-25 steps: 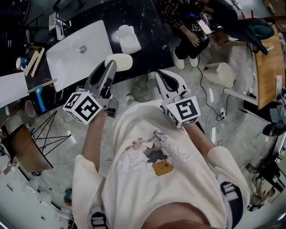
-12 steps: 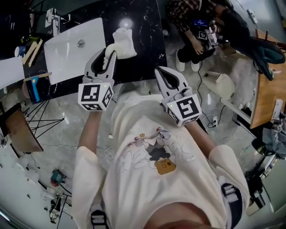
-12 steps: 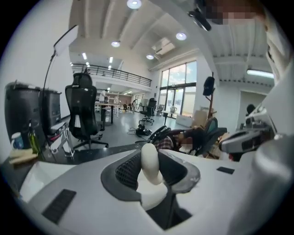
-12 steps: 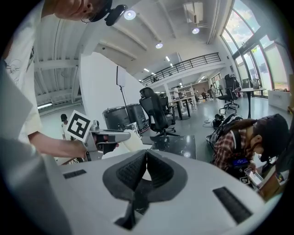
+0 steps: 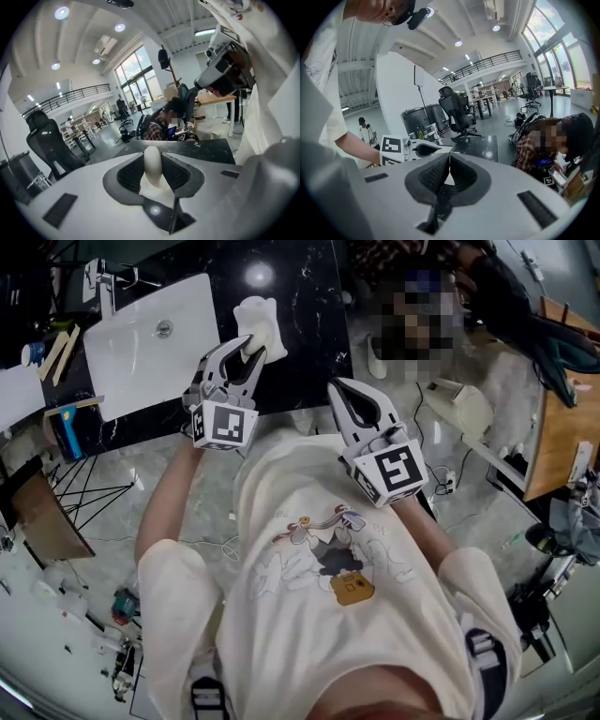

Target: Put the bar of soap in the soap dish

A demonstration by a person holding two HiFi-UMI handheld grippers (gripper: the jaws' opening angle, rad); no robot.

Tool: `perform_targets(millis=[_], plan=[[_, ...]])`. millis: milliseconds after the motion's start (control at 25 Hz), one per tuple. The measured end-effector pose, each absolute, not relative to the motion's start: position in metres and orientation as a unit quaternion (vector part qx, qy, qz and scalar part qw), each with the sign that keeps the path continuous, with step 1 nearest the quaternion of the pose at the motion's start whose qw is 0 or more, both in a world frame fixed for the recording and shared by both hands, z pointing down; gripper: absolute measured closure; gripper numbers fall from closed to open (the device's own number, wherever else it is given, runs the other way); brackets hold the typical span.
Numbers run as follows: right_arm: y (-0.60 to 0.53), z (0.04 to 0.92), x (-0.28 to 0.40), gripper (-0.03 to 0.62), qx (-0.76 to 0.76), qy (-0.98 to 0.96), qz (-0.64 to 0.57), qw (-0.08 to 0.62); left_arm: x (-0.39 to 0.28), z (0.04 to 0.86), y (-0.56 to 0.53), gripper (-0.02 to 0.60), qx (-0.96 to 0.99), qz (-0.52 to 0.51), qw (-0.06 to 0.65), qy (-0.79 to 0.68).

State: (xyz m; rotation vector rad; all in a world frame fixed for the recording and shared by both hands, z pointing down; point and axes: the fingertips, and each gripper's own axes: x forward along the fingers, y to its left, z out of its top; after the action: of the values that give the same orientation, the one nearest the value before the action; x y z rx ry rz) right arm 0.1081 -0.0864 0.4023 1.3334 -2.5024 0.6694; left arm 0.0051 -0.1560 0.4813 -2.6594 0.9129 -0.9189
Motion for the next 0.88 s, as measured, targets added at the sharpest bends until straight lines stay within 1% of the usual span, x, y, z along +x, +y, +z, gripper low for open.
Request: perform_targets(millis=[120, 280, 400, 520, 680, 800, 880], plan=[[-0.088, 0.407, 0.107, 0.586, 0.46, -0.848, 0.238, 0.115, 0.007, 0.487, -0.155, 0.46, -0.899, -0.32, 0.137, 0.265], [-0.091, 0.407, 0.101, 0.586, 0.464, -0.845, 0.238, 0.117, 0.01, 0.495, -0.147, 0.46, -0.892, -0.34, 0.235, 0.182], [-0.091, 0.407, 0.096, 0.586, 0.469, -0.843, 0.238, 0.116, 0.006, 0.503, -0.147, 0.459, -0.883, -0.359, 0.265, 0.144], [-0.092, 0.404, 0.091, 0.586, 0.472, -0.842, 0.236, 0.116, 0.002, 0.513, -0.147, 0.456, -0.88, -0.377, 0.265, 0.113], [-0.094, 0.402, 0.086, 0.586, 0.472, -0.843, 0.233, 0.114, 0.002, 0.513, -0.144, 0.391, -0.893, -0.376, 0.228, 0.092], [-0.096, 0.401, 0.081, 0.586, 0.466, -0.846, 0.232, 0.112, -0.003, 0.506, -0.146, 0.383, -0.897, -0.374, 0.203, 0.118], [-0.099, 0.4, 0.079, 0.586, 0.461, -0.85, 0.23, 0.11, -0.008, 0.492, -0.145, 0.383, -0.908, -0.353, 0.161, 0.158]])
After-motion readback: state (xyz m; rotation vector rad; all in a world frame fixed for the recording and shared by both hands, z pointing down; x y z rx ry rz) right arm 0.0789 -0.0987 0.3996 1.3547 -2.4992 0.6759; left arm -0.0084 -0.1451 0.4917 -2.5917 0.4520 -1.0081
